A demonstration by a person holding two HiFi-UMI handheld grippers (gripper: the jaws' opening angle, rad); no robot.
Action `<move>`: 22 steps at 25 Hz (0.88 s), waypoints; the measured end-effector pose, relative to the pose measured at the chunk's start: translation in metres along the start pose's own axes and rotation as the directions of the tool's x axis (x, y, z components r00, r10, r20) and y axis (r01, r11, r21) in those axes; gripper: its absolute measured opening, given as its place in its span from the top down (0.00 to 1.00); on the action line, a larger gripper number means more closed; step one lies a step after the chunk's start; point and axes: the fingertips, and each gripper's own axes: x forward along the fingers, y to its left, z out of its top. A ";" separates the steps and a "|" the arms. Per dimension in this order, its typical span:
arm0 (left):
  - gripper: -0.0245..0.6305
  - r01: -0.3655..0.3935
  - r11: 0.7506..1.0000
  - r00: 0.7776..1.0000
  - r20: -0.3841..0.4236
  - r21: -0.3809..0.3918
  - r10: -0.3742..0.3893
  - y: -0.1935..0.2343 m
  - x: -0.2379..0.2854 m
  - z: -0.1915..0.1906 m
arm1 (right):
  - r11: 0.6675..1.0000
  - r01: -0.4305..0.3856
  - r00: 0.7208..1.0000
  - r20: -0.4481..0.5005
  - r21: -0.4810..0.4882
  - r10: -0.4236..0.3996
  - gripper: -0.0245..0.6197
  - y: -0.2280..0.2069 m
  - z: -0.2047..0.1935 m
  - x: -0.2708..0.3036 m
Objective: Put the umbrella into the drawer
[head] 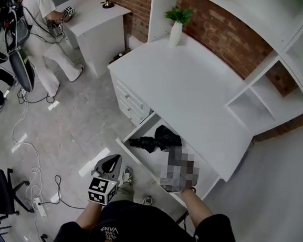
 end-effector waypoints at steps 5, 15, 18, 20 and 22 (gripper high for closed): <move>0.95 0.005 1.000 1.000 0.021 0.002 -0.005 -0.021 -0.011 -0.001 | 0.988 0.005 0.998 0.060 0.153 -0.015 0.96 -0.008 0.004 -0.040; 0.95 0.013 0.999 0.998 0.060 0.031 -0.015 -0.064 -0.035 0.002 | 0.918 -0.011 0.981 0.182 0.397 -0.067 0.96 -0.032 0.003 -0.129; 0.95 0.013 0.999 0.997 0.074 0.039 -0.016 -0.075 -0.040 0.006 | 0.896 -0.021 0.975 0.207 0.443 -0.080 0.96 -0.035 -0.003 -0.149; 0.95 0.012 0.999 0.996 0.085 0.045 -0.016 -0.083 -0.044 0.008 | 0.882 -0.030 0.971 0.221 0.470 -0.085 0.96 -0.035 -0.007 -0.162; 0.95 0.010 0.999 0.995 0.095 0.051 -0.015 -0.090 -0.048 0.010 | 0.869 -0.036 0.969 0.230 0.494 -0.091 0.96 -0.035 -0.011 -0.174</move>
